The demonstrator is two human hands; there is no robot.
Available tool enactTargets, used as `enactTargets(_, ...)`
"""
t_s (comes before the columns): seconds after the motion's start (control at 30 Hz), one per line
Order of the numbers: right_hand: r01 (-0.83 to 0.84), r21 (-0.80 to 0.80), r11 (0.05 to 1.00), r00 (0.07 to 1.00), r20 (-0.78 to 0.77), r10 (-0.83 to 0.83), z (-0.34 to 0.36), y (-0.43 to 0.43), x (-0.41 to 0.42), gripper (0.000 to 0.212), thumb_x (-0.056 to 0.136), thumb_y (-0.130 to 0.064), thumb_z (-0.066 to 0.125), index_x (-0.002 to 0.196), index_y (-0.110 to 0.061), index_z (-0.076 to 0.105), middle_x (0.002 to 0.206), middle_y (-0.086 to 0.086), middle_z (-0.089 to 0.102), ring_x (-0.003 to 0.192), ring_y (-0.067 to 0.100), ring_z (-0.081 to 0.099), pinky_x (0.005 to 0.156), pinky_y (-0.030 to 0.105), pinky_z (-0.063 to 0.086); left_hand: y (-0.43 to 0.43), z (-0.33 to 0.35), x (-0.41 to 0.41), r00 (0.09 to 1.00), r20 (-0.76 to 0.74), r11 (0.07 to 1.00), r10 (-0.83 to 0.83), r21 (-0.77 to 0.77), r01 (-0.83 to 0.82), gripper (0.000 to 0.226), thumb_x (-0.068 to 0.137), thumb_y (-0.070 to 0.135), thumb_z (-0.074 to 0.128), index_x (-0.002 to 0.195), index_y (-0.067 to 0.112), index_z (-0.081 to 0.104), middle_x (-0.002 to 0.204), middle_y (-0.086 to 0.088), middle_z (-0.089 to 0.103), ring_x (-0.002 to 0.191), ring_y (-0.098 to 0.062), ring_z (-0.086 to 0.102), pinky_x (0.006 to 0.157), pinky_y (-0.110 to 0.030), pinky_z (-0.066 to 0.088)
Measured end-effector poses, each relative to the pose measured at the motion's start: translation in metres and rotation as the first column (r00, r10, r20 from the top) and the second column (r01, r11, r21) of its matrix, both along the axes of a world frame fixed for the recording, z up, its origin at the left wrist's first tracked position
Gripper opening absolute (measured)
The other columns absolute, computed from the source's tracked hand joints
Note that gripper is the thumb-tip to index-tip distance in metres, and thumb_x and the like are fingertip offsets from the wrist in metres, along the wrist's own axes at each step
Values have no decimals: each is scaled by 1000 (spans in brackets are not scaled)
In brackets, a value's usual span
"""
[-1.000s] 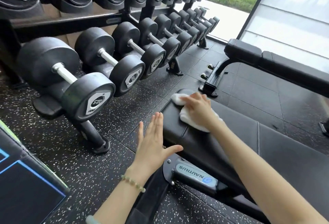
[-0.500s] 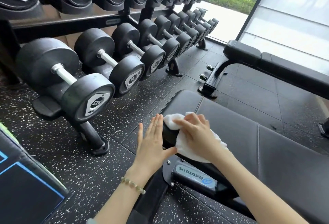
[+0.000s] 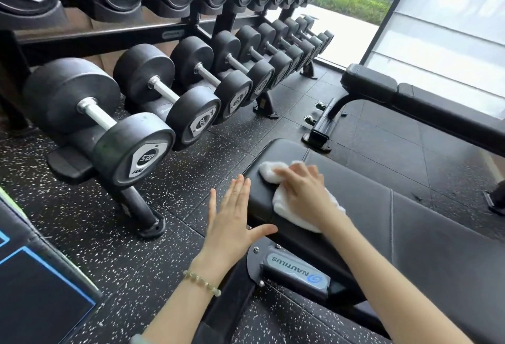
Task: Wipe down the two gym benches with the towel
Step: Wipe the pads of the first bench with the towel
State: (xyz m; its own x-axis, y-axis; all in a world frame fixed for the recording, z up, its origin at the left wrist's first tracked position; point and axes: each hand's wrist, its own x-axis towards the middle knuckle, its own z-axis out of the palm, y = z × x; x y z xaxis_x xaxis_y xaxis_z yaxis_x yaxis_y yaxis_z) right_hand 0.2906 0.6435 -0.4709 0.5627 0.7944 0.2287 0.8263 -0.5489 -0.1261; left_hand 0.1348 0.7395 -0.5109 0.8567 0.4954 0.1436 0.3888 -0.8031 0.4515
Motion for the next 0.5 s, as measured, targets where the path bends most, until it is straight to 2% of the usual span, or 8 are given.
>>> enactTargets(0.03,-80,44,996,997,-18,81,-2,-11,-12,40,79,-27,52,118,-38,49,114,0,50,101,30,43,89,45,37,0,-1,1,1000,-2,999,4,49,-4,108,69,83,12,150,15,-8,155,2,-16,142,-8,-14,113,-43,-17)
enactTargets(0.1,-196,121,973,975,-87,207,-6,-29,-19,34,86,-28,46,118,-39,47,117,0,57,102,32,50,85,47,40,-6,-3,0,1000,17,989,5,146,-7,97,78,72,20,148,4,21,155,-11,19,143,-18,19,113,-48,3)
enactTargets(0.17,-231,147,962,957,-146,252,-5,-40,-11,36,89,-36,38,124,-40,47,125,-3,55,112,29,49,94,46,37,-18,-6,-3,999,54,982,-2,188,-8,84,83,60,28,140,-1,38,145,-15,40,134,-25,39,108,-49,17)
enactTargets(0.23,-237,50,970,953,-180,243,0,-46,-8,51,88,-56,33,135,-41,42,140,-8,43,129,20,35,109,38,19,-30,-8,-7,997,79,976,-19,219,1,79,85,55,28,140,-1,37,144,-15,42,134,-25,40,108,-49,19)
enactTargets(0.3,-229,-47,972,965,-144,220,-2,-47,-7,68,84,-73,20,143,-41,30,150,-11,29,139,12,19,114,29,0,-36,-10,-10,996,90,967,-24,254,1,78,89,56,24,141,-1,34,146,-14,39,135,-25,38,108,-50,21)
enactTargets(0.33,-211,-63,976,971,-127,201,-3,-46,-4,71,83,-76,16,144,-40,28,152,-12,26,141,11,16,115,28,-3,-37,-11,-10,996,83,964,-19,265,-3,79,91,57,21,141,-1,35,147,-14,38,136,-25,37,108,-50,21)
enactTargets(0.4,-136,-60,989,983,-133,127,-2,-35,8,65,88,-70,22,143,-37,31,153,-9,26,142,15,17,116,32,0,-35,-15,-10,998,68,958,-11,288,-9,79,90,58,23,140,-1,38,147,-15,38,136,-25,36,108,-51,22)
enactTargets(0.5,-3,-28,1000,991,-131,-1,-4,-7,49,44,97,-43,41,139,-28,40,150,0,34,139,24,27,115,42,10,-35,-21,-9,997,81,947,-16,320,-11,75,88,54,30,140,0,40,146,-14,39,136,-25,36,108,-51,23)
